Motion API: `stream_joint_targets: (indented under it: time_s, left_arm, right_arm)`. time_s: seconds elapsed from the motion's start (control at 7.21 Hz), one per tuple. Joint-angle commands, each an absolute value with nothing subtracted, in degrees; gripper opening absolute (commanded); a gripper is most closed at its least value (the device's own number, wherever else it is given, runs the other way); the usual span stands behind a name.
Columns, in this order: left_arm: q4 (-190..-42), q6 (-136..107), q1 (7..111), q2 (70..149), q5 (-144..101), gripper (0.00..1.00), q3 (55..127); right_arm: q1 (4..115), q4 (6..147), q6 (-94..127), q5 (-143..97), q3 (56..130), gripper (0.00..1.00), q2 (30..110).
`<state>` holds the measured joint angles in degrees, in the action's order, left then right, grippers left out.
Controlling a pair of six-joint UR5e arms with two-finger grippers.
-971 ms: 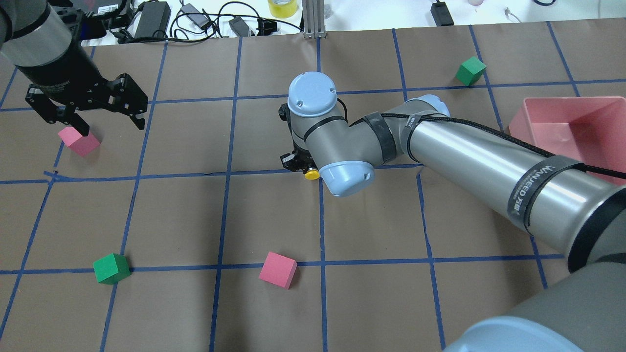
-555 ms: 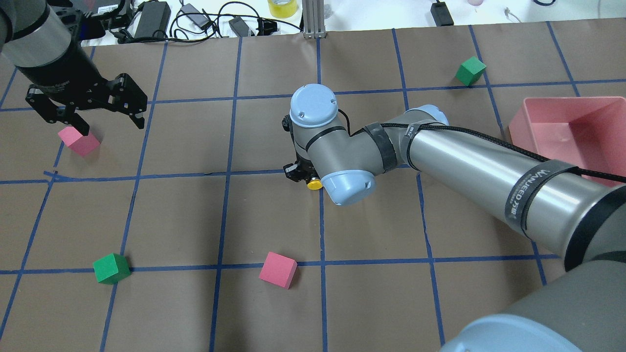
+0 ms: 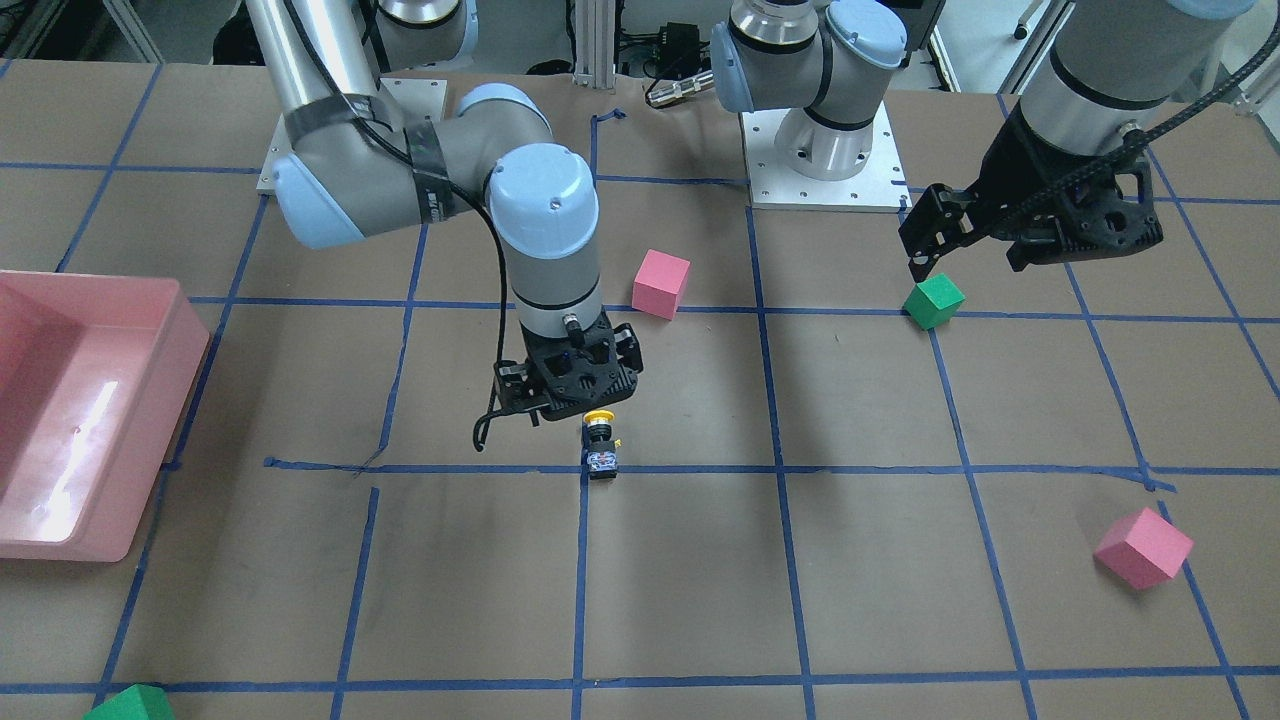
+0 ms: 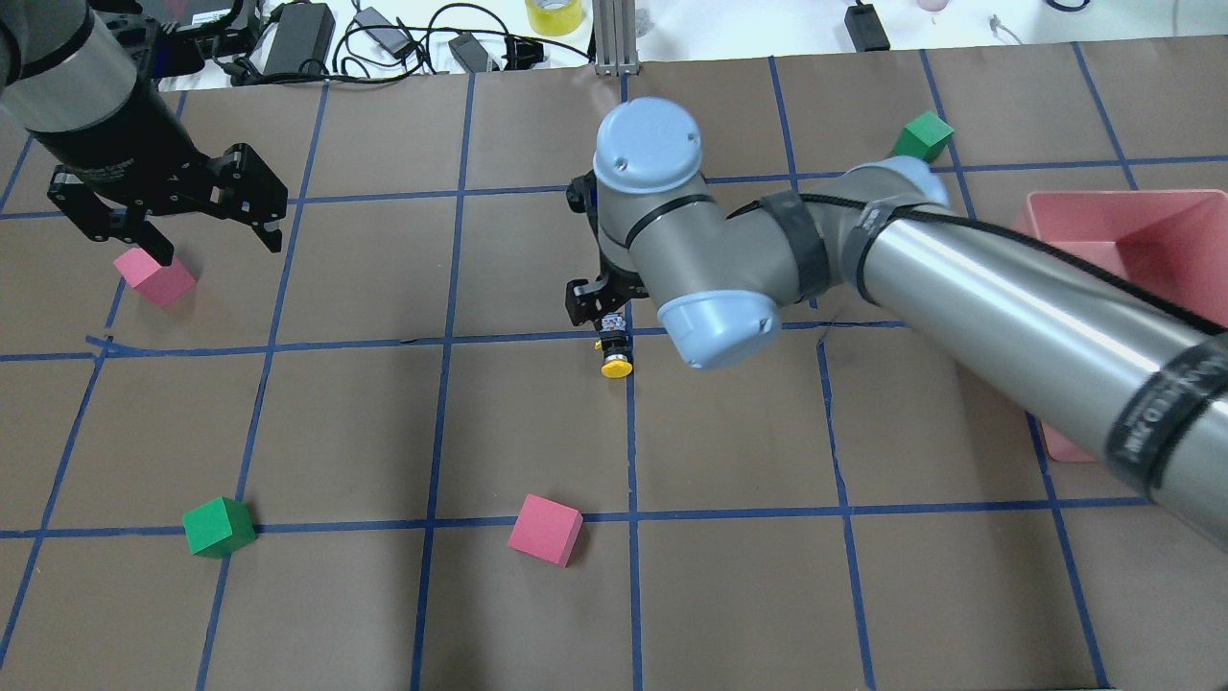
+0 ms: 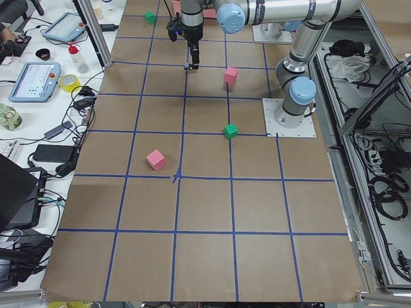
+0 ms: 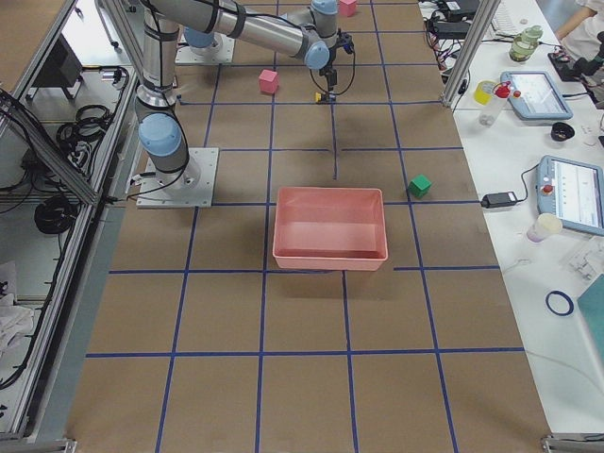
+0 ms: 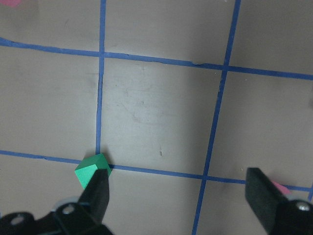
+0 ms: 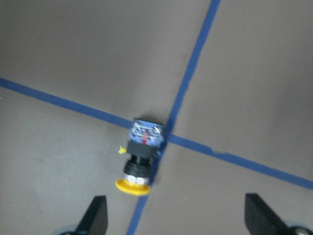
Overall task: Align button upright
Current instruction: 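Release the button on its side and raise the right gripper away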
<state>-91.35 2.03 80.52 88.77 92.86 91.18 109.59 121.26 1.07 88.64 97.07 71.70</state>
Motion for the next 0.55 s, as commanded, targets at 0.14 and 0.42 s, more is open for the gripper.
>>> stream_joint_targets:
  time_s: [0.14,0.42]
  left_arm:
    - [-92.46,2.55,80.51,89.2,95.69,1.0,91.49]
    - [-92.02,4.64,80.42,90.25,95.27,1.0,91.67]
  right_arm:
    - [97.49,92.64,-7.03,89.03,85.82,1.0,86.63]
    - [96.68,90.08,-6.16,89.12,84.2,1.0,89.03]
